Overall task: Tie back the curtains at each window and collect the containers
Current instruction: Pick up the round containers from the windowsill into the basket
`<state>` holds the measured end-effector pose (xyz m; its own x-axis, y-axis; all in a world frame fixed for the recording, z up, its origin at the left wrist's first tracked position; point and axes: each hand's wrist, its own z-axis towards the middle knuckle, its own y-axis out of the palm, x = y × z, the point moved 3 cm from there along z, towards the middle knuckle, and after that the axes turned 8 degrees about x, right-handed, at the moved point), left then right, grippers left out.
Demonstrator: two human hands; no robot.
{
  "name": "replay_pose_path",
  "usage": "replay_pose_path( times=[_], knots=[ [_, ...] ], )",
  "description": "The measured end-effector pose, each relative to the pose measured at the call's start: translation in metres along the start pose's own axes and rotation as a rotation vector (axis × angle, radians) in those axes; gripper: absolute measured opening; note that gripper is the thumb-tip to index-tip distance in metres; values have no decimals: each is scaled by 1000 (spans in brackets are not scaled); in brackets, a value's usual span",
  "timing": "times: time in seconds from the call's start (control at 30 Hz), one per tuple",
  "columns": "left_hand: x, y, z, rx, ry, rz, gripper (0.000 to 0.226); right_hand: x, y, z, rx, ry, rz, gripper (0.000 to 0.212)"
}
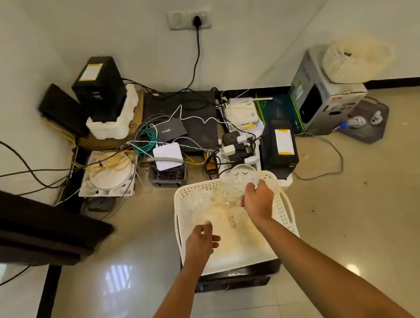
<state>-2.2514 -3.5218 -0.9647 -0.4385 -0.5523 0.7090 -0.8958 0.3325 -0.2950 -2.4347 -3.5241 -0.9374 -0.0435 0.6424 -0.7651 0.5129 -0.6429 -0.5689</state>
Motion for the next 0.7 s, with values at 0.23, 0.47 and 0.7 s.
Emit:
replay_pose_path(
  times=[0.23, 0.47, 0.7],
  knots=[
    [-22, 21, 7, -11, 43, 135, 38, 61, -11, 39, 52, 199, -10, 28],
    [-40, 26, 20, 12, 20, 200, 40, 83, 16, 56, 10, 304, 62, 34],
    [-39, 27, 30, 18, 28, 171, 38, 92, 37, 63, 5, 339, 52, 43]
  ],
)
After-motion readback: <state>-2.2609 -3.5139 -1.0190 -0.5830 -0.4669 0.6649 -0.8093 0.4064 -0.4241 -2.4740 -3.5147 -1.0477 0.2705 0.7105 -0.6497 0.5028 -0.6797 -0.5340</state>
